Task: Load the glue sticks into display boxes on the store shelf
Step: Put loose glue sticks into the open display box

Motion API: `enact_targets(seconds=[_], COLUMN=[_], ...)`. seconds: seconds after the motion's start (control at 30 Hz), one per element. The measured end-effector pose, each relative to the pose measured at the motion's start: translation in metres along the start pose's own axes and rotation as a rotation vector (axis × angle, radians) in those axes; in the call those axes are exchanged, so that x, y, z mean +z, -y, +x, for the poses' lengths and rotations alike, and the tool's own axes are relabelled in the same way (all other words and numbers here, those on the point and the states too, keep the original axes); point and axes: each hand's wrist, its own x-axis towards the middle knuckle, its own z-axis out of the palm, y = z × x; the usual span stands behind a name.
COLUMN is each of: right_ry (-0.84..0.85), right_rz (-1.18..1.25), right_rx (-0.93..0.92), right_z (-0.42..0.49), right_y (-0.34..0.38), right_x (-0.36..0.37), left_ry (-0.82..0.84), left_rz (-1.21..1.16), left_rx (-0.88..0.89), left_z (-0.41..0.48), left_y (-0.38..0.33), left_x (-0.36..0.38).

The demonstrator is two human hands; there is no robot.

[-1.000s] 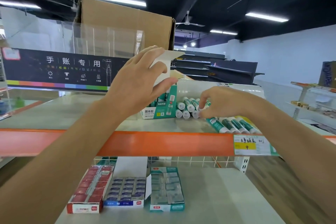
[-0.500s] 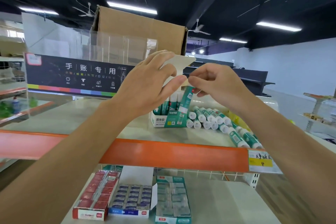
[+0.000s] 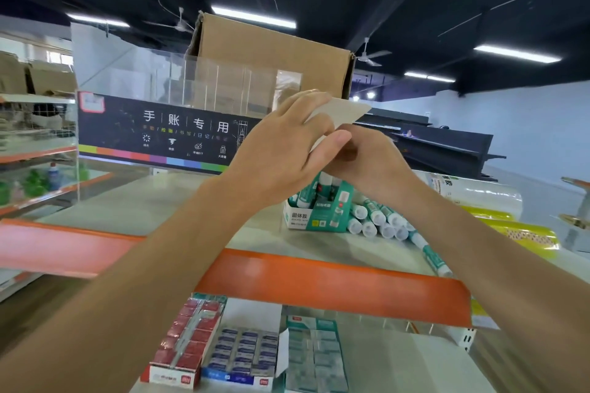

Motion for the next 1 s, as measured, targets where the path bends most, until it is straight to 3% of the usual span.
enact_targets(seconds=[0.2, 0.37, 0.73, 1.0], right_ry=[0.071, 0.033, 0.089, 0.113], right_rz=[-0.113, -0.213, -0.202, -0.336], right_rx=[-0.023, -0.032, -0.101, -0.180], right_z=[0.000, 0.001, -0.002, -0.007], right_y=[0.004, 0.006, 0.003, 0.012], right_x=[0.012, 0.014, 0.017, 0.016], left_ry=[-0.029, -0.042, -0.048, -0.033], left_rz=[-0.018, -0.029, -0.023, -0.016], left_rx=[0.000, -0.010, 0.001, -0.011], left_z=[0.000, 0.000, 0.001, 0.001], left_y=[-0.001, -0.002, -0.002, -0.004], left_x=[-0.001, -0.001, -0.002, -0.001])
